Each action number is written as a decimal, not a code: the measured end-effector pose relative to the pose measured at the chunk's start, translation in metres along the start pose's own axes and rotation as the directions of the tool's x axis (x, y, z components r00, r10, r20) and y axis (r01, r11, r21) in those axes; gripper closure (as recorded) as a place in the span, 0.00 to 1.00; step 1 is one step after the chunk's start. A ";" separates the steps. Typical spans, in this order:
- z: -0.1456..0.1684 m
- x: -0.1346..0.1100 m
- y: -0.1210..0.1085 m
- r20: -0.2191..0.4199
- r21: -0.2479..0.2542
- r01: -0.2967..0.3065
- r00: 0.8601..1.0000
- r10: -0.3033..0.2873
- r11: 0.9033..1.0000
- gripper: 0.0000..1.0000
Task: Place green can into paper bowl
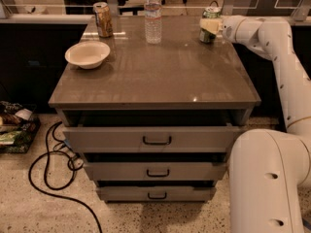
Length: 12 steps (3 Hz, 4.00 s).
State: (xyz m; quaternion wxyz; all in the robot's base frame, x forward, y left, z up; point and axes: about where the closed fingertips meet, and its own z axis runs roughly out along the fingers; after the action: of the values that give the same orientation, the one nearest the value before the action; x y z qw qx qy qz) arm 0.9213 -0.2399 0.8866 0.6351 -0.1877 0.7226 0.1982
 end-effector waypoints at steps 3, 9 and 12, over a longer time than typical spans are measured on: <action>0.006 0.003 0.004 -0.003 -0.008 -0.002 1.000 0.002 1.000 1.00; -0.100 -0.062 0.175 0.026 -0.176 0.155 0.988 -0.153 0.972 1.00; -0.064 -0.071 0.284 -0.008 -0.414 0.117 0.991 -0.132 0.903 1.00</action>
Offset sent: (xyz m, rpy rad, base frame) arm 0.0008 0.0026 -0.0013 0.0005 0.0016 0.0030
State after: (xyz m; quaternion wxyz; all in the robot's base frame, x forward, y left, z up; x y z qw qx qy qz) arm 0.7276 -0.0304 0.9781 0.5794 -0.3667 0.6624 0.3018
